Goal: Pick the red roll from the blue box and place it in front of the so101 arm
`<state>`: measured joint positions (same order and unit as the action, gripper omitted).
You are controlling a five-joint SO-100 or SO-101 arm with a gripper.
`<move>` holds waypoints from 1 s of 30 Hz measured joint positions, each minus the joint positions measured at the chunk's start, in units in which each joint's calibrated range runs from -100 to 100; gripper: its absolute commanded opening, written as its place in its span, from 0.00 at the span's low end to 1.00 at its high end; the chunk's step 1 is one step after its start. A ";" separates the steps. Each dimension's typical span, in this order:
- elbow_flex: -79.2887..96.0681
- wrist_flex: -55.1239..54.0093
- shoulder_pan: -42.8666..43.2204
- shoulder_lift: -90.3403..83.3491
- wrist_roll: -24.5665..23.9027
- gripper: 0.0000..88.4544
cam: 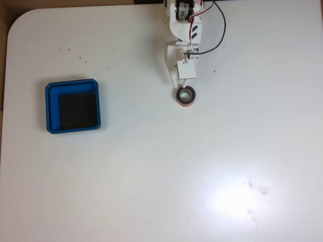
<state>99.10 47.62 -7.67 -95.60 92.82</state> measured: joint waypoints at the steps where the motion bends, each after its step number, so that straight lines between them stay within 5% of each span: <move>1: 0.00 -0.16 0.00 0.00 0.17 0.09; 30: 0.00 -0.16 2.87 0.00 0.83 0.08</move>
<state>99.10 47.45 -4.80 -95.60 93.66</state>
